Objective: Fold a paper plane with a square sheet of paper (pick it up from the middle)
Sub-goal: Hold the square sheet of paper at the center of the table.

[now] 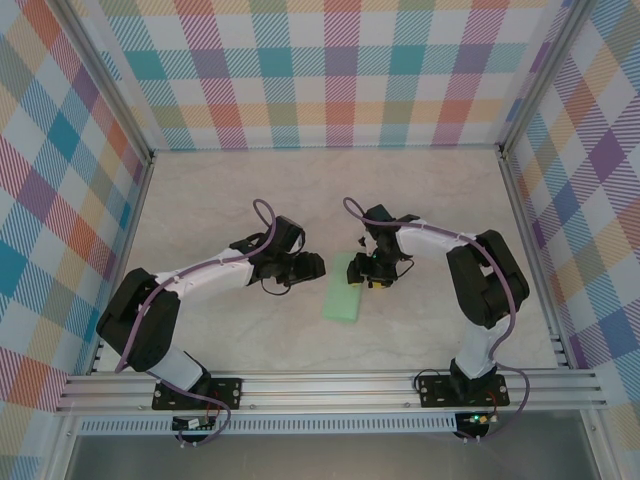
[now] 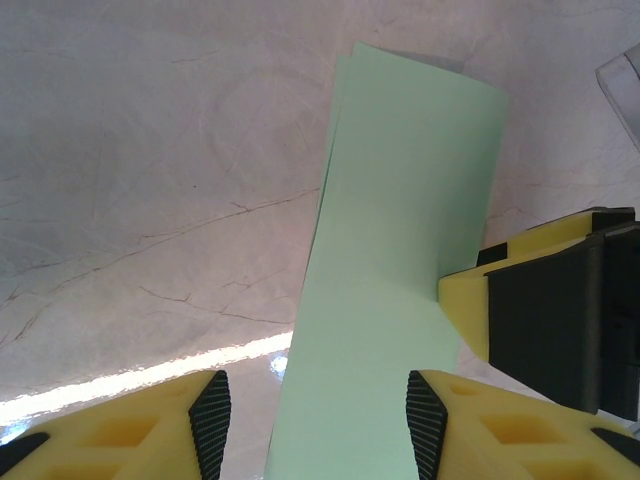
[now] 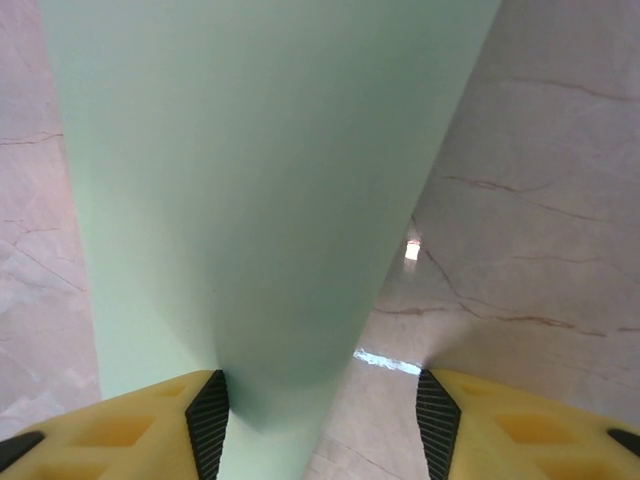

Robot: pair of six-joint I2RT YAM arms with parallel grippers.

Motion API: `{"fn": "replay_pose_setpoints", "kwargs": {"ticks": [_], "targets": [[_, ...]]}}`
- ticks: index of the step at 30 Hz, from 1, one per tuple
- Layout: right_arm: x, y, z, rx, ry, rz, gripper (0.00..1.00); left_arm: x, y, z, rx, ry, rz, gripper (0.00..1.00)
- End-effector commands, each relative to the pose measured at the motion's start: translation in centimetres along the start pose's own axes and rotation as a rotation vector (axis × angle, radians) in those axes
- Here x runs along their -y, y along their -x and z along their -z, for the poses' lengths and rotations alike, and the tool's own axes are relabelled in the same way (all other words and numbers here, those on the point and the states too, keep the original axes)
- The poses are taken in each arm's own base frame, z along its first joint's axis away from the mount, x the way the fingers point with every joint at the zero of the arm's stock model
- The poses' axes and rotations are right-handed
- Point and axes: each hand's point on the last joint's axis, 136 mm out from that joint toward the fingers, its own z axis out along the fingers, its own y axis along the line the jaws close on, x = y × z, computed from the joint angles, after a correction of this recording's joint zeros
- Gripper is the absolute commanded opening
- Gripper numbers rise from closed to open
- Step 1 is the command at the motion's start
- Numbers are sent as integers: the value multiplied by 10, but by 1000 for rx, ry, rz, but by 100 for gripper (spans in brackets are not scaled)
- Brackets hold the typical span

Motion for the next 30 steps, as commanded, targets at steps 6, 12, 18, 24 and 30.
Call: {"fn": "replay_pose_setpoints", "kwargs": {"ticks": [6, 12, 18, 24, 30], "targets": [[-2, -6, -1, -54, -2, 60, 55, 13, 1, 0, -6, -23, -25, 52], [2, -1, 0, -36, -31, 34, 55, 15, 1, 0, -6, -26, -26, 52], [6, -2, -6, -46, -43, 10, 55, 15, 1, 0, -7, -24, -27, 52], [15, -5, -11, -67, -82, 14, 55, 14, 1, -1, -8, -22, -26, 52], [18, -7, -12, -79, -93, 29, 54, 15, 1, -1, -10, -25, -27, 51]]}}
